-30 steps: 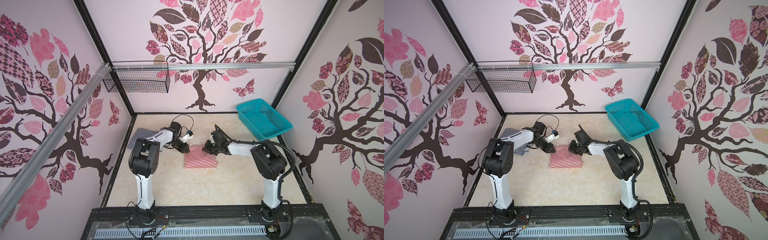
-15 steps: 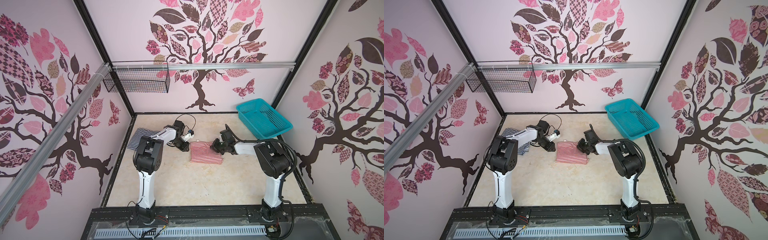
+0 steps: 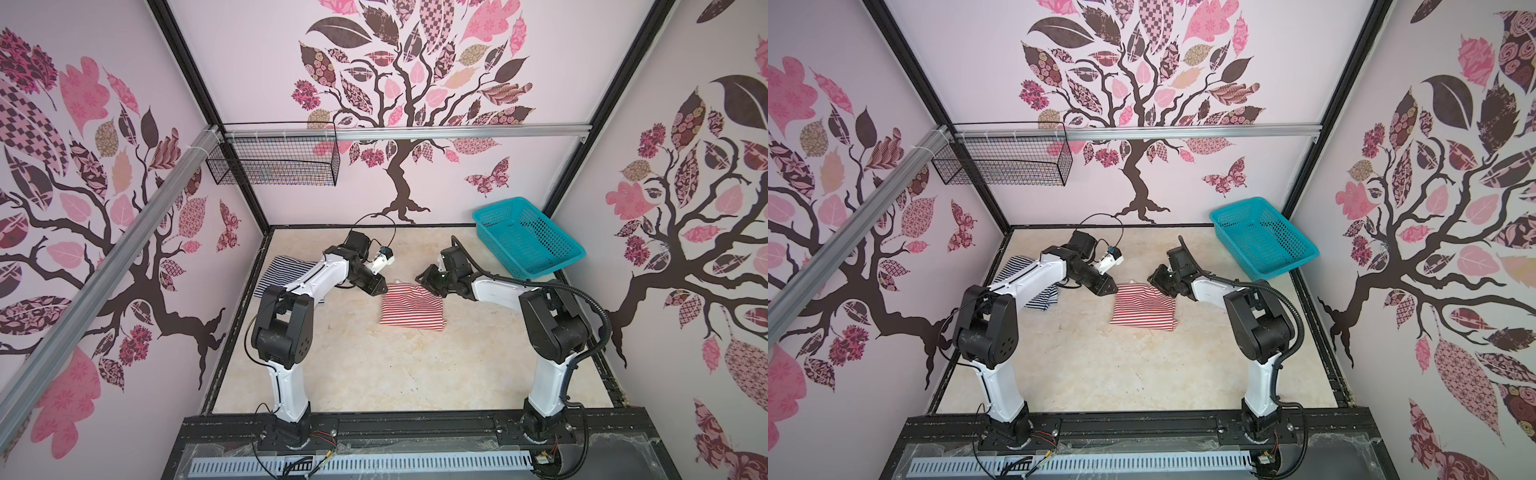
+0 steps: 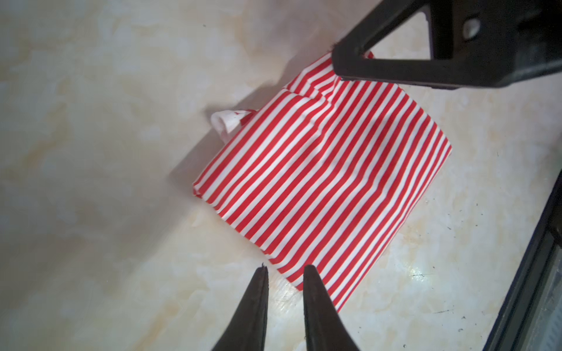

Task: Fold and stack the tank tops
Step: 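Lower the folded edge and open both grippers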

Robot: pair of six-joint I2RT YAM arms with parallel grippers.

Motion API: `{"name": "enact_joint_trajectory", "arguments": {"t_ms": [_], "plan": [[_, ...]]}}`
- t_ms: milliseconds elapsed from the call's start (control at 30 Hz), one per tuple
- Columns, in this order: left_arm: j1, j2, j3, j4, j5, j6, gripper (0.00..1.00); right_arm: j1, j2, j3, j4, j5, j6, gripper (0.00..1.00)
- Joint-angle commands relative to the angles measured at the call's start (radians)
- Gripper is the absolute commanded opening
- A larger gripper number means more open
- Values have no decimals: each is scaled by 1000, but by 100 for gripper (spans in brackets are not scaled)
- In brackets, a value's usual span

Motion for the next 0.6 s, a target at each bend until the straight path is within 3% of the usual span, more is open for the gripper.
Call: {"name": "enact_joint_trajectory", "arguments": {"t_ms": [0, 333, 567], "plan": [[-50, 48, -12, -16, 30, 2, 24, -4, 46, 39, -28, -7, -10, 30], [-96, 69, -102, 31, 40, -18, 24, -26, 86, 21, -68, 9, -20, 21], [-113, 142, -91, 3, -14, -28, 25, -119, 108, -56, -39, 18, -15, 18]]}}
